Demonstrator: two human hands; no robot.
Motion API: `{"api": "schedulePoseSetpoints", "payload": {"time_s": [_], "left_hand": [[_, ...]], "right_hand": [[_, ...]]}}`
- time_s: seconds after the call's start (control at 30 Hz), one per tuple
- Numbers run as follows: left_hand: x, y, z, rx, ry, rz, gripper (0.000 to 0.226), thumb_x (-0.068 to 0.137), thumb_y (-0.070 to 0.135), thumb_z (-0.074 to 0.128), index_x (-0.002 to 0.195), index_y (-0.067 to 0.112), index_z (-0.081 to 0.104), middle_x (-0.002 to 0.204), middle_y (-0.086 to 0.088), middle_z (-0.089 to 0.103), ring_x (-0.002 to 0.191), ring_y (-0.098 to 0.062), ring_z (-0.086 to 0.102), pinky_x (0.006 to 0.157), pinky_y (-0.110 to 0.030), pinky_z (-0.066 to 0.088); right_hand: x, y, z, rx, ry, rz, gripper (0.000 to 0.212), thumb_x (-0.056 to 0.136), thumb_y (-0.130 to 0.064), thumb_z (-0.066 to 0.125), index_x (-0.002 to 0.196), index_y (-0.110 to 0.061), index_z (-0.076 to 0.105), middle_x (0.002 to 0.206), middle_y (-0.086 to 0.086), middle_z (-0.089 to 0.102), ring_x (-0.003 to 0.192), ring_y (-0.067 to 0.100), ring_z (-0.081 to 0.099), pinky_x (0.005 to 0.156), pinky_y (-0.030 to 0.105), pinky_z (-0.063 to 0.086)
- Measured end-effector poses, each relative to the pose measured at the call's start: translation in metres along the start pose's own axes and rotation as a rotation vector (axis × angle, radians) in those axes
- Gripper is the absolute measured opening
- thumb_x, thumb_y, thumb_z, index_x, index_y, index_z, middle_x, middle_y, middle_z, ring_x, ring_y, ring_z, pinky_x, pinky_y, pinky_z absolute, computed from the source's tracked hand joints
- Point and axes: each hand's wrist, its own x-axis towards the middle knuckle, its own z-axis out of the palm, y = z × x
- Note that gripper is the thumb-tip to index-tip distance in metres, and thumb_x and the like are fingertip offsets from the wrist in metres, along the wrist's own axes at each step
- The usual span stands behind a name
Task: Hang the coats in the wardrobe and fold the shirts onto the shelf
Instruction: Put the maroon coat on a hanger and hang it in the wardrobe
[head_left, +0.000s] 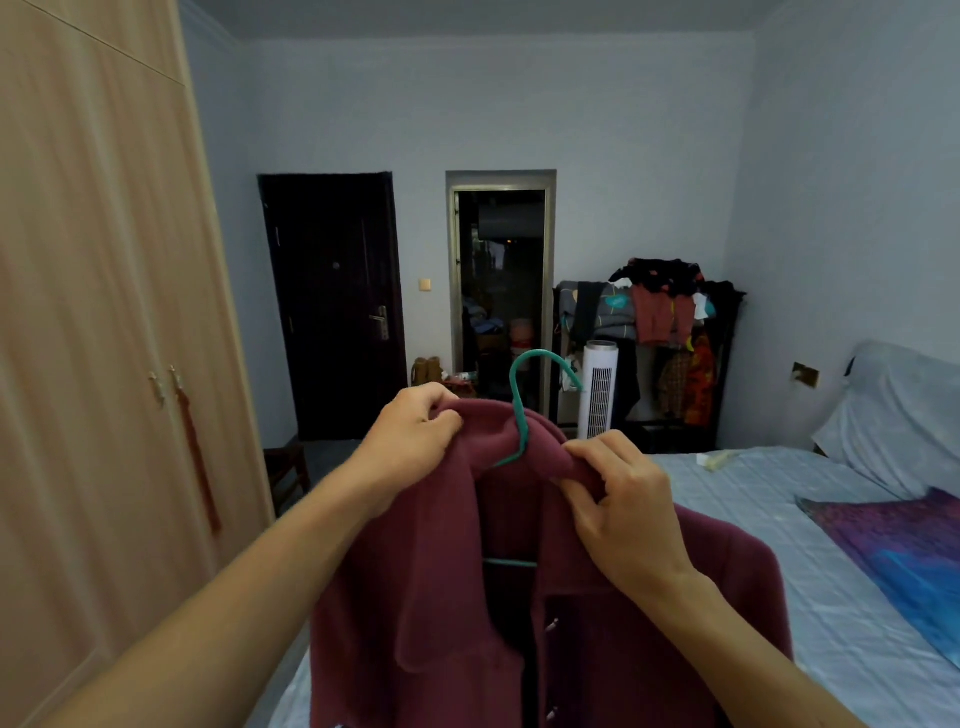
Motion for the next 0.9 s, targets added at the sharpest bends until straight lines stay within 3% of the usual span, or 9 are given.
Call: {"api": "schedulePoseSetpoints", "payload": {"time_s": [0.1, 0.23, 0.37, 0.43, 0.5, 0.57, 0.67, 0.77, 0.9], "left_hand": [[0.006, -0.009, -0.008, -0.144, -0.112, -0.159, 0.013, 0.094, 0.009, 0.061, 0.085, 0.014, 0.070, 0.080, -0.011, 0.071, 0.066, -0.018, 0.062, 0.064, -0.035, 0.051], [0.000, -0.012, -0.012, -0.297, -0.168, -0.197, 0.013, 0.089, -0.006, 0.061, 0.090, 0.005, 0.068, 0.071, -0.007, 0.071, 0.059, -0.013, 0.063, 0.052, -0.025, 0.048], [-0.020, 0.000, -0.009, -0.181, -0.118, 0.043, 0.014, 0.093, 0.043, 0.062, 0.101, 0.031, 0.065, 0.085, 0.001, 0.073, 0.069, -0.011, 0.065, 0.064, -0.026, 0.055], [-0.034, 0.005, -0.007, 0.041, -0.092, 0.206, 0.046, 0.075, 0.067, 0.067, 0.115, 0.049, 0.052, 0.099, 0.010, 0.068, 0.078, -0.007, 0.066, 0.073, -0.026, 0.057], [-0.049, 0.009, 0.001, 0.275, -0.027, 0.339, 0.063, 0.066, 0.077, 0.066, 0.119, 0.051, 0.044, 0.104, 0.015, 0.060, 0.083, -0.004, 0.062, 0.074, -0.028, 0.055], [-0.060, 0.010, 0.015, 0.487, 0.083, 0.411, 0.064, 0.066, 0.080, 0.060, 0.116, 0.045, 0.043, 0.099, 0.016, 0.053, 0.086, -0.005, 0.056, 0.075, -0.031, 0.054], [-0.065, 0.009, 0.031, 0.613, 0.223, 0.397, 0.053, 0.070, 0.073, 0.054, 0.106, 0.035, 0.041, 0.091, 0.016, 0.051, 0.082, -0.008, 0.054, 0.072, -0.031, 0.053], [-0.060, 0.009, 0.034, 0.559, 0.266, 0.355, 0.034, 0.074, 0.051, 0.060, 0.094, 0.030, 0.041, 0.077, 0.013, 0.052, 0.068, -0.007, 0.054, 0.063, -0.033, 0.053], [-0.049, 0.004, 0.025, 0.425, 0.248, 0.321, 0.014, 0.079, 0.023, 0.064, 0.085, 0.025, 0.052, 0.070, 0.010, 0.057, 0.061, -0.008, 0.056, 0.062, -0.034, 0.052]], "right_hand": [[0.001, 0.000, -0.003, 0.025, 0.010, -0.012, 0.020, 0.083, -0.015, 0.077, 0.102, -0.014, 0.071, 0.091, -0.007, 0.059, 0.074, 0.005, 0.057, 0.066, 0.018, 0.051], [0.004, 0.003, -0.009, 0.045, 0.038, -0.006, 0.018, 0.082, -0.014, 0.078, 0.099, -0.013, 0.072, 0.089, -0.006, 0.060, 0.076, 0.005, 0.058, 0.067, 0.017, 0.050], [0.003, 0.004, -0.011, 0.056, 0.025, 0.005, 0.018, 0.081, -0.012, 0.078, 0.098, -0.013, 0.072, 0.088, -0.005, 0.061, 0.077, 0.006, 0.058, 0.067, 0.021, 0.050], [0.003, 0.003, -0.010, 0.051, 0.018, 0.005, 0.019, 0.081, -0.011, 0.078, 0.098, -0.013, 0.072, 0.088, -0.005, 0.061, 0.076, 0.006, 0.058, 0.067, 0.021, 0.050], [0.005, 0.001, -0.008, 0.042, 0.008, 0.002, 0.019, 0.081, -0.011, 0.077, 0.099, -0.014, 0.072, 0.088, -0.007, 0.060, 0.076, 0.005, 0.057, 0.066, 0.021, 0.049], [0.005, -0.002, -0.006, 0.035, 0.006, 0.002, 0.020, 0.081, -0.010, 0.076, 0.100, -0.014, 0.072, 0.087, -0.007, 0.059, 0.075, 0.005, 0.057, 0.064, 0.019, 0.049], [0.004, -0.005, -0.002, 0.022, 0.007, 0.005, 0.020, 0.081, -0.011, 0.076, 0.101, -0.014, 0.072, 0.088, -0.007, 0.060, 0.073, 0.006, 0.057, 0.062, 0.021, 0.050], [0.002, -0.006, 0.001, 0.015, 0.018, 0.030, 0.020, 0.081, -0.012, 0.077, 0.101, -0.014, 0.072, 0.088, -0.006, 0.060, 0.073, 0.006, 0.057, 0.064, 0.023, 0.051], [-0.002, -0.004, 0.000, 0.014, 0.030, 0.054, 0.020, 0.080, -0.012, 0.078, 0.099, -0.014, 0.073, 0.087, -0.006, 0.061, 0.074, 0.006, 0.058, 0.065, 0.022, 0.050]]}}
